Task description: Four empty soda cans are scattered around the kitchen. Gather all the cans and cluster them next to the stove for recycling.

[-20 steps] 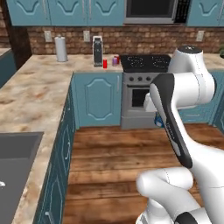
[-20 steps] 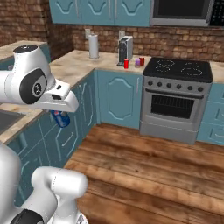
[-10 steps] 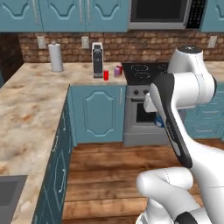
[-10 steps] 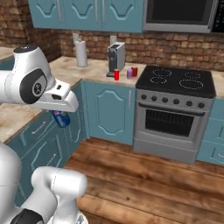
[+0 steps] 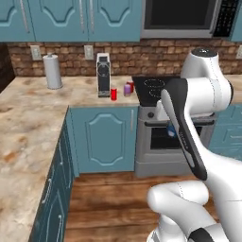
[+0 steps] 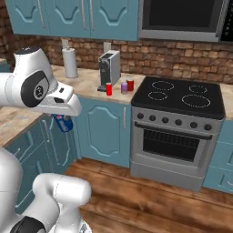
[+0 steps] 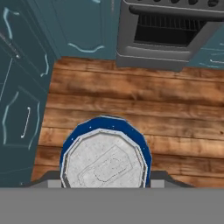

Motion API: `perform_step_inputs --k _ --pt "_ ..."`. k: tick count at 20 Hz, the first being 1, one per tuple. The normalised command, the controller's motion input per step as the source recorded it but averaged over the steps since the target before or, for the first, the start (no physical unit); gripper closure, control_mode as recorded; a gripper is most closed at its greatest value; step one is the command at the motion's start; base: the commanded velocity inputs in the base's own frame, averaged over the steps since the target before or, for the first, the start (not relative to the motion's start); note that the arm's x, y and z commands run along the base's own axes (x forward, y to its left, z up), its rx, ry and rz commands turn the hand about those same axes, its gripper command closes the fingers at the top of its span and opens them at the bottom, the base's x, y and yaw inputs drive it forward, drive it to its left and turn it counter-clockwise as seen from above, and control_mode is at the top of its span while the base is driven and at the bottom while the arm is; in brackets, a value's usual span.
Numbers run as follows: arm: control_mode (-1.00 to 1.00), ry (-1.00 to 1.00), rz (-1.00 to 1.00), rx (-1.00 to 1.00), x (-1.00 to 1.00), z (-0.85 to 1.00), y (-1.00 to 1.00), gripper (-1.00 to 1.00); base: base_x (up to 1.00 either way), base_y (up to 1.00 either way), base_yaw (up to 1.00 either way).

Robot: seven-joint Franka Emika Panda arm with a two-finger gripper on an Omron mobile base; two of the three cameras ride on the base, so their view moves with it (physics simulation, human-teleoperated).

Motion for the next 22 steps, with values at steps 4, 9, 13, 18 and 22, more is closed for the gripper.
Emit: perform_step_inputs --k 4,9,13,18,22 --pt "1.00 0.00 0.00 0.00 0.00 0.00 0.00 1.00 0.55 -0.44 0.00" --pt "1.00 0.00 0.00 0.00 0.00 0.00 0.00 1.00 0.51 -0.31 0.00" --pt "1.00 0.00 0.00 0.00 0.00 0.00 0.00 1.00 0.48 -0.18 0.01" --pt "1.00 0.00 0.00 0.00 0.00 0.00 0.00 1.00 0.46 -0.16 0.01" --pt "1.00 0.00 0.00 0.00 0.00 0.00 0.00 1.00 0.44 -0.11 0.01"
